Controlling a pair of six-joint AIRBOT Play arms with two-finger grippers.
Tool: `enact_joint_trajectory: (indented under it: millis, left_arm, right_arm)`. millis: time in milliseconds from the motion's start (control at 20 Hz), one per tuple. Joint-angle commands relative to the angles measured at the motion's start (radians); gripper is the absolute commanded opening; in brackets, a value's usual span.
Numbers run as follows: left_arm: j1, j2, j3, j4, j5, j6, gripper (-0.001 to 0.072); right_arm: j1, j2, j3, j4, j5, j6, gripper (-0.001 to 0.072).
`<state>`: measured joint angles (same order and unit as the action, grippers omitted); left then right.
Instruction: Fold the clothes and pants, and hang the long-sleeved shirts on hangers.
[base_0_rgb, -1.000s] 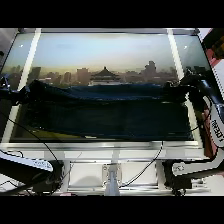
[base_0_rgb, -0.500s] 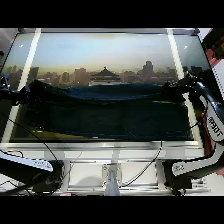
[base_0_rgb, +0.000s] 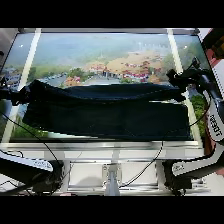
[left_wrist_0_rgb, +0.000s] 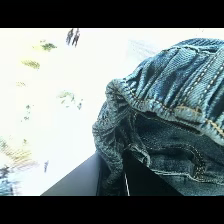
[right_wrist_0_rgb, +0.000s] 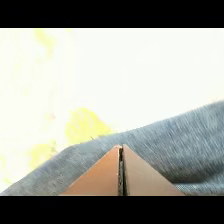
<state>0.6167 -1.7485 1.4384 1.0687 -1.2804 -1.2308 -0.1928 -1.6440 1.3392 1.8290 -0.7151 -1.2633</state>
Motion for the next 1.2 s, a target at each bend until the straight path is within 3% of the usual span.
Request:
enact_joint_trajectory:
  millis: [0,50,100,200,300,550,700,800,900,1150]
  left_arm:
    - [0.000,0.000,0.000,0.000,-0.002,0.000,0.0073]
    - [0.000,0.000,0.000,0.000,-0.003,0.000,0.0074]
    - [0.000,0.000,0.000,0.000,-0.003,0.000,0.0073]
    - [0.000,-0.002,0.000,0.000,-0.003,0.000,0.0073]
    - [0.000,-0.002,0.000,0.000,-0.003,0.000,0.0073]
    - [0.000,-0.003,0.000,0.000,-0.003,0.000,0.0073]
    - [0.000,-0.003,0.000,0.000,-0.003,0.000,0.0074]
    - [0.000,-0.003,0.000,0.001,-0.002,0.001,0.0073]
    - [0.000,-0.005,0.000,0.001,-0.003,0.000,0.0073]
    - [0.000,-0.010,0.000,0.000,-0.003,0.000,0.0074]
  right_arm:
    - [0.001,-0.001,0.040,0.006,-0.131,-0.009,0.0206]
    - [0.003,-0.003,0.040,0.005,-0.220,-0.013,0.0434]
    - [0.005,-0.007,0.040,0.001,-0.305,-0.015,0.0563]
    - [0.007,-0.011,0.039,0.001,-0.394,-0.021,0.0580]
    - [0.008,-0.011,0.039,0.010,-0.370,0.002,0.0579]
    - [0.009,-0.055,0.039,0.008,-0.326,0.235,0.0567]
    - [0.009,-0.099,0.039,0.008,-0.307,0.305,0.0527]
    - [0.011,-0.117,0.039,0.008,-0.295,0.308,0.0337]
    - [0.019,-0.116,0.040,0.010,-0.270,0.307,0.0024]
    - [0.043,-0.038,0.040,0.026,-0.135,0.262,0.0017]
